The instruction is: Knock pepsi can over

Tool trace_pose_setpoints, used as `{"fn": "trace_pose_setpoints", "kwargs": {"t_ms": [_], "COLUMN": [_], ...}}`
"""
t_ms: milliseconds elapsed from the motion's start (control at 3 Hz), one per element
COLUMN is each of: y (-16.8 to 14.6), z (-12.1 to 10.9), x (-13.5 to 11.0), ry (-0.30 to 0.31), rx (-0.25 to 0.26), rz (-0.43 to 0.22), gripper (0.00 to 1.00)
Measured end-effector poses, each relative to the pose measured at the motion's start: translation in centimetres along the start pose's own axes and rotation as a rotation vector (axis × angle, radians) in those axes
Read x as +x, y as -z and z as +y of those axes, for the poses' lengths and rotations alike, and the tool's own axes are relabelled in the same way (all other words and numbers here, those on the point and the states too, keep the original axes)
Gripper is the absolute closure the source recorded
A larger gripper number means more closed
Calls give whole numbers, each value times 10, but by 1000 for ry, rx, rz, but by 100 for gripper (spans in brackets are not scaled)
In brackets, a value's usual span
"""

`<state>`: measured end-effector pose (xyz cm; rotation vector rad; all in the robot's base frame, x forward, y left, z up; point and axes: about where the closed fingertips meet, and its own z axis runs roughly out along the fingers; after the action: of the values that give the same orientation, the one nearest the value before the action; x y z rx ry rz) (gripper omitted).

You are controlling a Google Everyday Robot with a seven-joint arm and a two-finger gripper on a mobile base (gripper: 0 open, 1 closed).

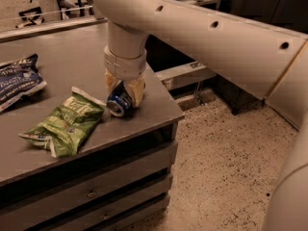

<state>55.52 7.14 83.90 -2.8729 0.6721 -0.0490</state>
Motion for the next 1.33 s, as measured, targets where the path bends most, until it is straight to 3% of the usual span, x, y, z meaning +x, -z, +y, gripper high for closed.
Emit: {"fn": "trace_pose_setpoints", "kwargs": {"t_ms": [667,1000,1333], "y": [0,4,12], "z": [-1,-6,-4], "x": [1,3,5], "ry": [8,22,16], "rx": [-25,-69,-54], "rz": [-15,-33,-37], "gripper": [13,0,0]}}
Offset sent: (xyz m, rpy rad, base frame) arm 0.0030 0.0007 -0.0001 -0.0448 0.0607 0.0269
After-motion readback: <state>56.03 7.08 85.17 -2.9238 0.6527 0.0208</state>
